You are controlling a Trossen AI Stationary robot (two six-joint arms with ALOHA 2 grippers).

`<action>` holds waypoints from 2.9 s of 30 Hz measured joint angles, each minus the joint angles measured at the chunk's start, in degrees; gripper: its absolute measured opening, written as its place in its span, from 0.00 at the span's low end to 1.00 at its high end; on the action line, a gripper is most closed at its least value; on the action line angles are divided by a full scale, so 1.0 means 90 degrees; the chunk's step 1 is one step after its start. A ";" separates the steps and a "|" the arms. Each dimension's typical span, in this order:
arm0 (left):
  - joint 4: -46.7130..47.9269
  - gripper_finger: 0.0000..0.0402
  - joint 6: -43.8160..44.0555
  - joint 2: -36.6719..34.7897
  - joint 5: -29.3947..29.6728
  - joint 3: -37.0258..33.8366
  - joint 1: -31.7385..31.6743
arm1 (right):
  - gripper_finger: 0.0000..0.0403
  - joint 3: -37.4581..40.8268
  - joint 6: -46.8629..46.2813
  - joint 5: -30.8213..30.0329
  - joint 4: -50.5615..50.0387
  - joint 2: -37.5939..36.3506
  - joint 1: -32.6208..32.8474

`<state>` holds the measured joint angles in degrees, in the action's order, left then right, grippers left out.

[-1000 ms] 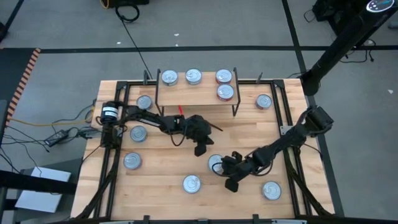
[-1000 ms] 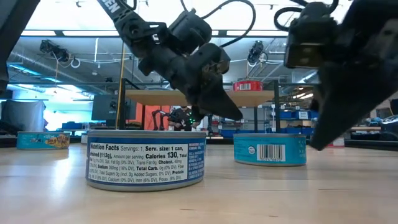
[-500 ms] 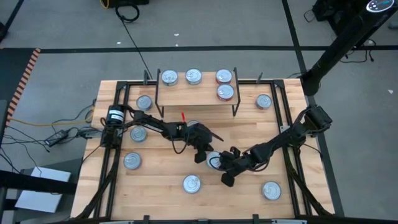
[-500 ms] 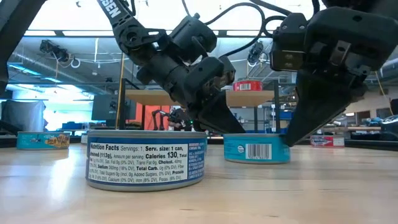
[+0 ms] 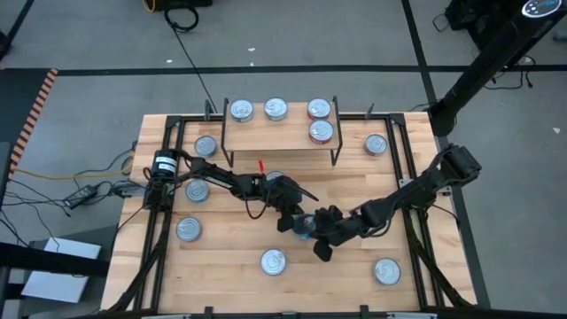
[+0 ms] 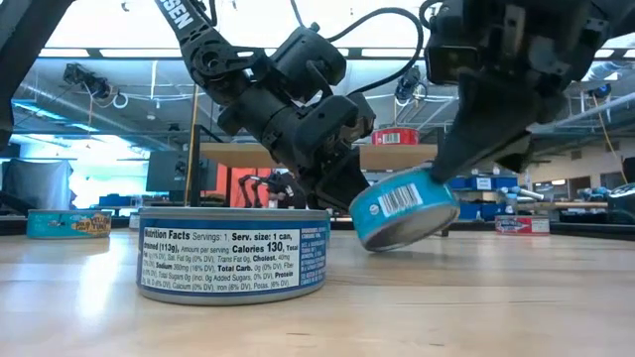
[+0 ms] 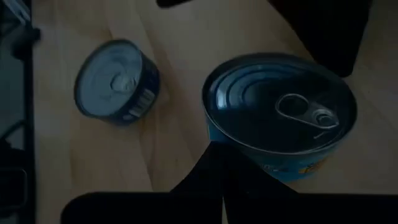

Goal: Stack canned seafood by type on shelf
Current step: Put the yellow-blue tuna can on the shelf

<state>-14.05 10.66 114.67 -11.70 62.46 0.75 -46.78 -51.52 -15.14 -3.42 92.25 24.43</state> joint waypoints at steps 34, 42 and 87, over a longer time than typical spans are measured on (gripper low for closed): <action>0.1002 0.00 -0.1137 -0.0537 -0.0508 0.0005 -0.0351 | 0.01 0.0010 -0.0776 0.0326 0.0572 -0.0049 -0.0691; 0.1112 0.00 -0.0994 -0.0578 0.0544 -0.0002 -0.0230 | 0.01 0.0007 -0.0144 0.0778 0.0515 -0.0049 -0.0836; 0.1366 0.00 -0.0838 -0.0449 0.0010 0.0133 -0.0323 | 0.01 0.0005 0.0065 0.0811 0.0826 0.0139 -0.0976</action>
<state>-1.75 3.12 110.63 -11.62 63.65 -2.15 -46.74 -50.93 -7.84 4.02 93.51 15.65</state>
